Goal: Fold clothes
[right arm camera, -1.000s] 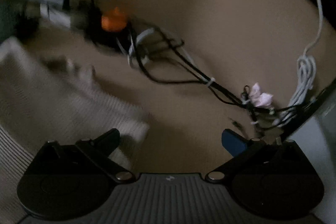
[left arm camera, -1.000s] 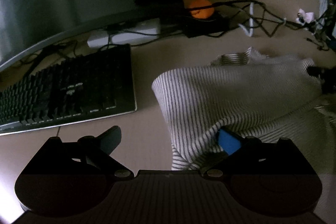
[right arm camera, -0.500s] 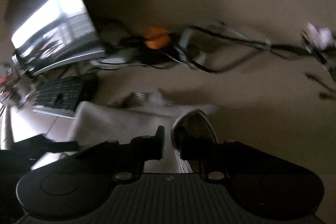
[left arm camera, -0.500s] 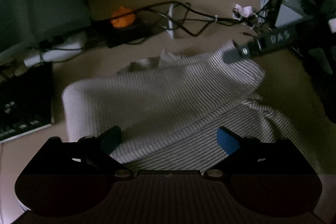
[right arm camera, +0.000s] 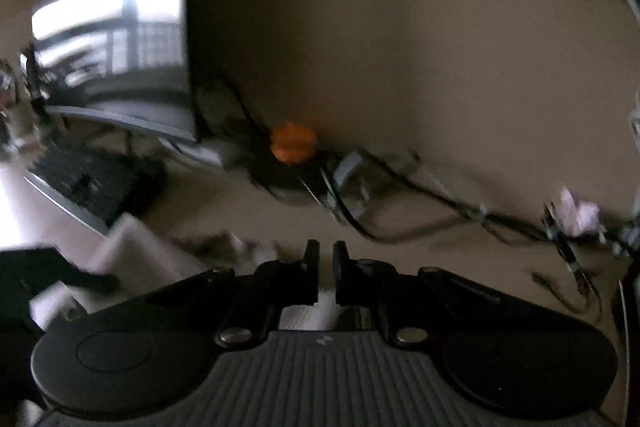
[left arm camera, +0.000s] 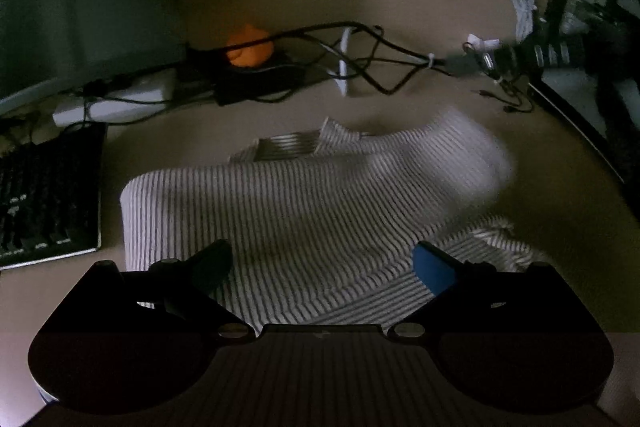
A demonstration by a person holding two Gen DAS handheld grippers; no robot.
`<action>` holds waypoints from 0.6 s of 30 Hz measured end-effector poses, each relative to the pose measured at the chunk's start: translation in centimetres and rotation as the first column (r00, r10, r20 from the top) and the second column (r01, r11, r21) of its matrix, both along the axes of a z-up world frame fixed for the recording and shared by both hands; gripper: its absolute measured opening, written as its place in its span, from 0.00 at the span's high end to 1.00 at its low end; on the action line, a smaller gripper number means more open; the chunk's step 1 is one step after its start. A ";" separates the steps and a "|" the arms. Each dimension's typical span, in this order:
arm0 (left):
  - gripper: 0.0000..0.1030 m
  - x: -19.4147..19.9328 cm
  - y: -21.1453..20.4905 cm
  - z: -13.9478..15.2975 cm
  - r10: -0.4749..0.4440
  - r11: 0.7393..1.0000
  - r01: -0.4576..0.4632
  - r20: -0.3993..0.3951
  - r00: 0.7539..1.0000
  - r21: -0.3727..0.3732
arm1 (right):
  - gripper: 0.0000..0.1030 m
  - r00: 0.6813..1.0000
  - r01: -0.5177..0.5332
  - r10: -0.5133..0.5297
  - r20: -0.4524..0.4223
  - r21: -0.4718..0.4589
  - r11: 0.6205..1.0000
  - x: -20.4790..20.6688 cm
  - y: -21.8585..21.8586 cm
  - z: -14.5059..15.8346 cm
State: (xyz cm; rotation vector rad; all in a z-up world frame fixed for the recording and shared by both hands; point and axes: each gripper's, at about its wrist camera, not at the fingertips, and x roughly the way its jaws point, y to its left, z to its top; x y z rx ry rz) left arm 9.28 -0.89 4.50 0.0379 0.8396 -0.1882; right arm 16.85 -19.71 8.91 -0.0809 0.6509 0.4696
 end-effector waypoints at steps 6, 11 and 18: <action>0.03 0.8 0.4 -0.7 0.015 1.000 -0.015 -0.024 1.000 -0.024 | 0.88 0.993 0.071 -0.071 -0.093 -0.001 0.997 0.5 -1.6 -2.3; 0.03 0.0 -0.7 0.4 -0.031 0.999 0.031 0.024 0.999 0.008 | 0.83 0.975 0.120 -0.110 -0.191 0.045 0.992 1.1 -2.9 -4.0; 0.31 -0.8 -4.0 0.6 -0.190 0.974 0.180 0.062 0.980 0.140 | 0.83 0.944 0.116 -0.042 -0.326 0.212 0.970 1.2 -3.2 -5.4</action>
